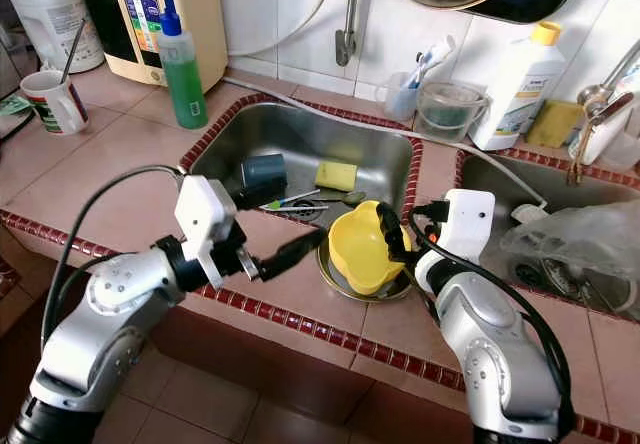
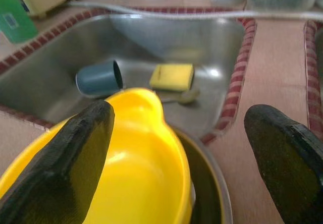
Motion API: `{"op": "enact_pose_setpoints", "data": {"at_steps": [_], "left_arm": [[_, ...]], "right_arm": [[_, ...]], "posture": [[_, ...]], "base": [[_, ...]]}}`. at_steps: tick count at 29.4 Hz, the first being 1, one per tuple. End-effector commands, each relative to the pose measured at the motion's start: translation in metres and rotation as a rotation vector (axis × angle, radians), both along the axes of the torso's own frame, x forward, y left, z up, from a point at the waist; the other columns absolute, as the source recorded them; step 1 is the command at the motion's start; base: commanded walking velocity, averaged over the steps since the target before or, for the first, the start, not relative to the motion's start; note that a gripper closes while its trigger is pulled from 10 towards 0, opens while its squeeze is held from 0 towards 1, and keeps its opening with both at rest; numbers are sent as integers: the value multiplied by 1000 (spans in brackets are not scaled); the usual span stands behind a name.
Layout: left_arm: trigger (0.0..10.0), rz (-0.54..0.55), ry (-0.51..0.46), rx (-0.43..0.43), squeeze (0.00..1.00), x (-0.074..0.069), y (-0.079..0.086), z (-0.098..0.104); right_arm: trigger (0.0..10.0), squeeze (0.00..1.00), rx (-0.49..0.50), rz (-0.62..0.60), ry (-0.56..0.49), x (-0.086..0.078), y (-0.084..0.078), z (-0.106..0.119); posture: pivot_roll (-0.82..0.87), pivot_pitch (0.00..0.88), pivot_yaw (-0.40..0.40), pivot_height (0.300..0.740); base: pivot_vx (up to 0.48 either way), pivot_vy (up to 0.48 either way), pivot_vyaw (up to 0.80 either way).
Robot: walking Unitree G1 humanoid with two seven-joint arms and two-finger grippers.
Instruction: Kitchen organization
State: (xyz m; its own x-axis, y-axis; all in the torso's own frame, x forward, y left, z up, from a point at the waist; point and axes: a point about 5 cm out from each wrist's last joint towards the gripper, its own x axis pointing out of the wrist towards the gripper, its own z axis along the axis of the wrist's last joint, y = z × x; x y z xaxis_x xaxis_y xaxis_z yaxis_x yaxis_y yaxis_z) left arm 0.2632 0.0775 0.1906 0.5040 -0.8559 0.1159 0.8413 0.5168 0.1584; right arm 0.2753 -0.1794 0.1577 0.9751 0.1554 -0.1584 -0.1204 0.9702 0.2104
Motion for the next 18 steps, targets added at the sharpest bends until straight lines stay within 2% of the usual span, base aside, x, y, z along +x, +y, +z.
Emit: {"op": "enact_pose_setpoints", "data": {"at_steps": [1,4,18], "left_arm": [[10000,-23,-20,7,0,-5,-5,4],[10000,-38,-16,10,0,-7,-7,3],[10000,-84,-2,78,0,-17,-10,-10]], "right_arm": [[10000,0,-1,-4,0,-2,-1,3],[10000,0,-15,14,43,-4,1,-3],[10000,0,7,22,109,2,4,-14]], "posture": [[20,76,-48,740],[23,73,-49,740],[34,65,-59,740]], "base": [[0,0,0],[0,0,0],[0,0,0]]}}
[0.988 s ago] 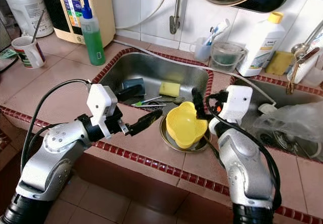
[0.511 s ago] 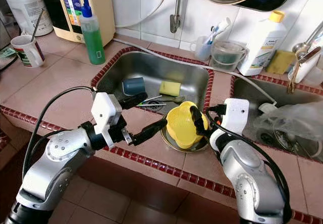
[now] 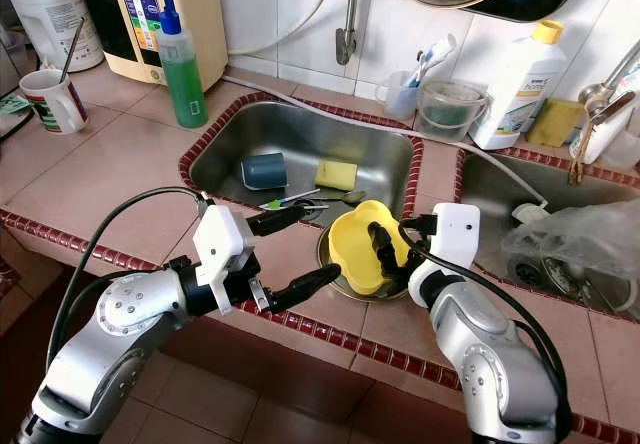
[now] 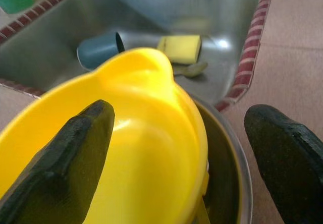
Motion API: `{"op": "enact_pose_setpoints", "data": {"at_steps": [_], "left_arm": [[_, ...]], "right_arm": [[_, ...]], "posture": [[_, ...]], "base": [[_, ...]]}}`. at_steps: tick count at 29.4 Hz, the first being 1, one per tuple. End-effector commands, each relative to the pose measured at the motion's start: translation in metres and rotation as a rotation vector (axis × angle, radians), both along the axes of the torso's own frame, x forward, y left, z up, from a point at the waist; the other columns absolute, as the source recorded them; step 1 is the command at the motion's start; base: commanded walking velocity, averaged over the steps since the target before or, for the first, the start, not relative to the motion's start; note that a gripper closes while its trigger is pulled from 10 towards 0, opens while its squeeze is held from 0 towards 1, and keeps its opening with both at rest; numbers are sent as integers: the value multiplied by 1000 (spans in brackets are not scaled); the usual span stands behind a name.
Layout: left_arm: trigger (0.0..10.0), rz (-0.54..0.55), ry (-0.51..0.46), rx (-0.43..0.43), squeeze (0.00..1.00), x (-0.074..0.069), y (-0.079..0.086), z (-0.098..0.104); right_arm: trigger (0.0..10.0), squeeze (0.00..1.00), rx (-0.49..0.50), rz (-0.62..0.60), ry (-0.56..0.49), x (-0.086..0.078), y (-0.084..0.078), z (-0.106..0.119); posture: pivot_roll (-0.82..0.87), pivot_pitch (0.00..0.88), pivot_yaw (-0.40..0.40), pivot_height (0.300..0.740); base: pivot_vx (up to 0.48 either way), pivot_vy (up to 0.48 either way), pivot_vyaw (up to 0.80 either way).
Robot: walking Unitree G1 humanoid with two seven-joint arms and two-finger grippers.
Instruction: Kitchen organization
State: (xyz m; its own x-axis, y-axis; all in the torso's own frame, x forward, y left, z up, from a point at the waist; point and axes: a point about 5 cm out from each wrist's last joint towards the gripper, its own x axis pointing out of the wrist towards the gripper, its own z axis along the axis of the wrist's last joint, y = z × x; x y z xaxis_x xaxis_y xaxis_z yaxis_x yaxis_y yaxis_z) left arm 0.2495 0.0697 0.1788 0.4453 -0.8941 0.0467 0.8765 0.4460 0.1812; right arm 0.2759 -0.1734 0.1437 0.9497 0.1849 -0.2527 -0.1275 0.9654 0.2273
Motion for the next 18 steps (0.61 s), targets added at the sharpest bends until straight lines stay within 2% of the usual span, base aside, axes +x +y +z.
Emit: {"op": "enact_pose_setpoints", "data": {"at_steps": [1,4,5,8,9,10,11,13,14,16,18], "left_arm": [[10000,-16,-14,4,0,-4,-3,2],[10000,-14,-12,3,0,-4,-3,2],[10000,-14,-12,3,0,-4,-3,2],[10000,-13,-14,2,0,-4,-3,1],[10000,-11,-14,2,0,-4,-3,2],[10000,-10,-14,1,0,-4,-3,2],[10000,-9,-14,0,0,-4,-3,2],[10000,-7,-15,-2,0,-4,-4,2],[10000,-6,-15,-3,0,-4,-4,2],[10000,-3,-15,-6,0,-5,-4,2],[10000,1,-14,-10,0,-5,-4,3]], "right_arm": [[10000,0,11,-6,20,2,-2,-1],[10000,0,26,-7,30,4,-2,-3],[9255,0,34,-7,35,4,-1,-3],[9059,0,45,-12,45,7,-1,-4],[5647,0,52,-14,45,8,-1,-5],[3490,0,57,-18,49,8,-1,-5],[3333,0,61,-21,54,9,-1,-5],[1373,0,61,-21,57,11,-1,-5],[1373,0,61,-21,56,11,-1,-5],[0,0,65,-24,56,13,-2,-4],[0,0,78,-26,54,14,-2,-3]], "posture": [[35,65,-60,740],[36,65,-61,740],[38,65,-62,740],[39,63,-63,740],[39,63,-63,740],[39,63,-63,740],[40,64,-66,740],[42,65,-67,740],[42,65,-67,740],[45,71,-69,740],[47,73,-70,740]], "base": [[0,0,0],[0,0,0],[0,0,0],[0,0,0],[0,0,0],[0,0,0],[0,0,0],[0,0,0],[0,0,0],[0,0,0],[0,0,0]]}}
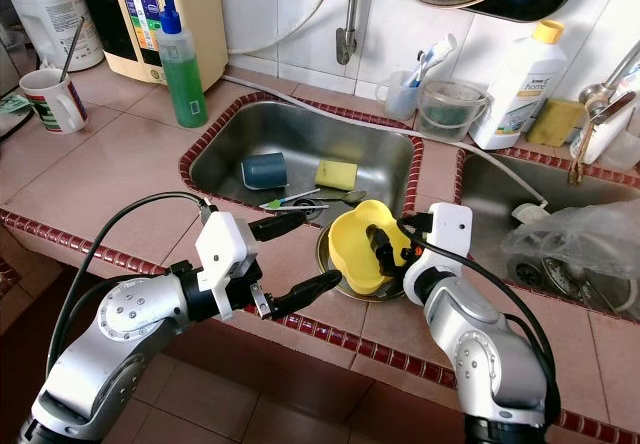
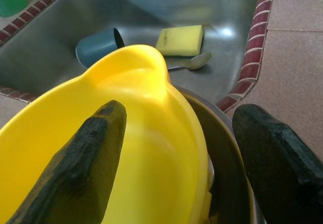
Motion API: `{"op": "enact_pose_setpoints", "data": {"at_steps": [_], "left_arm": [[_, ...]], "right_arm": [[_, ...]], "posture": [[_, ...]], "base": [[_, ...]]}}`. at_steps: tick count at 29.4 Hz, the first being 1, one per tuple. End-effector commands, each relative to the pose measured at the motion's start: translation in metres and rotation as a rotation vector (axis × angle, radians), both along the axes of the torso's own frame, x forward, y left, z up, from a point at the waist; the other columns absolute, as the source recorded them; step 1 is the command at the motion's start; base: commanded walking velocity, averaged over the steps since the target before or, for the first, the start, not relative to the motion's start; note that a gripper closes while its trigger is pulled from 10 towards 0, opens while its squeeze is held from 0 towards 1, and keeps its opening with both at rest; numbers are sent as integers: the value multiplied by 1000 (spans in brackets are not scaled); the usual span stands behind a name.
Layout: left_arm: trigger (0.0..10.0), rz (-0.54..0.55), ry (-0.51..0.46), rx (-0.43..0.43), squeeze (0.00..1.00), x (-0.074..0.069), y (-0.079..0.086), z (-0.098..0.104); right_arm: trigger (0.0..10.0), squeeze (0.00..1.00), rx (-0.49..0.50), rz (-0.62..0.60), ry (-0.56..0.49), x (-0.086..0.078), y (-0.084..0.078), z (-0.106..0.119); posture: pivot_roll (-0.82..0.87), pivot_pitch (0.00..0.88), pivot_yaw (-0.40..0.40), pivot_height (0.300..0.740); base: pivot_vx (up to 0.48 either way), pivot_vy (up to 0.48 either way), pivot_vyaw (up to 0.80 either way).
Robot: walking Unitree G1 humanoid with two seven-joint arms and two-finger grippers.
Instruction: Kitchen organization
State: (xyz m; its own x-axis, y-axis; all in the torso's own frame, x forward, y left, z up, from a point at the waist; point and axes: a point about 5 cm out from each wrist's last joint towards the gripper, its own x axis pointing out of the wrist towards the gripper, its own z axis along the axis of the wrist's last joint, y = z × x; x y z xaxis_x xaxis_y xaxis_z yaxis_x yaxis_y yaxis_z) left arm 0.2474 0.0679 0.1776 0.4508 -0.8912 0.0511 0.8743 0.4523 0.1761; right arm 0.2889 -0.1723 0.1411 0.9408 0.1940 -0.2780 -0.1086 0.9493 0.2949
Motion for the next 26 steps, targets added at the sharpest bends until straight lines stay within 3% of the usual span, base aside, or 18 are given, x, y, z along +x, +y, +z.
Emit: {"op": "enact_pose_setpoints", "data": {"at_steps": [1,26], "left_arm": [[10000,-5,-16,-5,0,-3,-2,4],[10000,10,-27,-5,0,1,-1,7]], "right_arm": [[0,0,16,-17,14,1,-3,-1],[0,0,36,-30,24,1,-5,1]], "posture": [[47,73,-70,740],[44,82,-65,740]], "base": [[0,0,0],[0,0,0]]}}
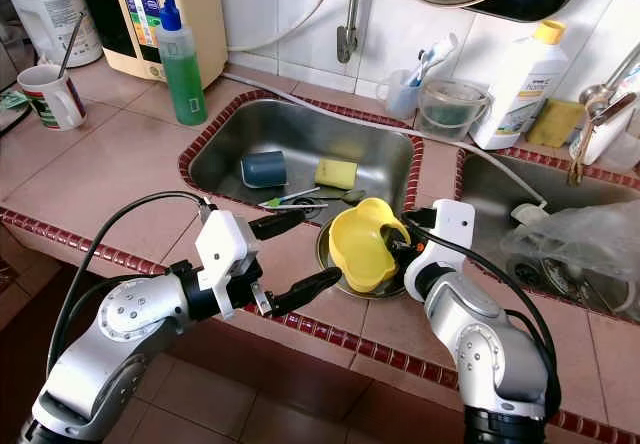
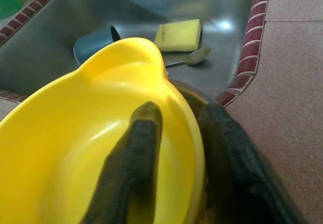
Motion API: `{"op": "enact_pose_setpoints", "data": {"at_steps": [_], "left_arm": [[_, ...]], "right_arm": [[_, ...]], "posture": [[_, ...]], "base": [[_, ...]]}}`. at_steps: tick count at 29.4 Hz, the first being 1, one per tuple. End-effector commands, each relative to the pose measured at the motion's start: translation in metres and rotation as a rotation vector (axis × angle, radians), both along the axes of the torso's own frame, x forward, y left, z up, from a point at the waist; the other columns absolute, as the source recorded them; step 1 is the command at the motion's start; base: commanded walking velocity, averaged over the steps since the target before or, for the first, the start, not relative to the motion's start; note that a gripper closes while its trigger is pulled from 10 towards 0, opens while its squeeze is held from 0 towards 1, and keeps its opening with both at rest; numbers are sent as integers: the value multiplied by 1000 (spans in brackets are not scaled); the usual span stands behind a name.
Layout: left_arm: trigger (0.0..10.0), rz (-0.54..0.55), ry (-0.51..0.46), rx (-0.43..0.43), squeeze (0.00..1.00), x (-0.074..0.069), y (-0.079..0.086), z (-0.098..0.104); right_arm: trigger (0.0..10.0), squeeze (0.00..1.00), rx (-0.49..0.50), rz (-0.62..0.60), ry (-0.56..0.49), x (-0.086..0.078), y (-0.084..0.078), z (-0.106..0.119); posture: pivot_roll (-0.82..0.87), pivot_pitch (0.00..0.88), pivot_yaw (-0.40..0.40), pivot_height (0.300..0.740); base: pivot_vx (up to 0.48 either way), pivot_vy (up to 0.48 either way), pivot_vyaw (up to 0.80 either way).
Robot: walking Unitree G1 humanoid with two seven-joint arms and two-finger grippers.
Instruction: Kitchen organization
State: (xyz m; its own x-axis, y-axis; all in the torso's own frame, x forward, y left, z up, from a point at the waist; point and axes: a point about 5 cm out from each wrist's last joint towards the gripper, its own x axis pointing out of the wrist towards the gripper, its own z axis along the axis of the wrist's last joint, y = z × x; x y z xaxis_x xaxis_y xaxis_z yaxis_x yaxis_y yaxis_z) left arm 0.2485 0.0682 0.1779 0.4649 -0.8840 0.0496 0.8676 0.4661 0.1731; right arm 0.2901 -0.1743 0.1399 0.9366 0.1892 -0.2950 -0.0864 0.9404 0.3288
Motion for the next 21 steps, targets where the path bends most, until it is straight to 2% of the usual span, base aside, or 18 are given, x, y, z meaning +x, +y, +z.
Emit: {"op": "enact_pose_setpoints", "data": {"at_steps": [1,21], "left_arm": [[10000,-5,-34,-3,0,0,-1,7],[10000,19,-48,-17,0,7,1,12]], "right_arm": [[0,0,4,-16,-3,0,-3,3],[0,0,59,3,-24,2,1,8]], "posture": [[44,82,-65,740],[48,71,-75,740]], "base": [[0,0,0],[0,0,0]]}}
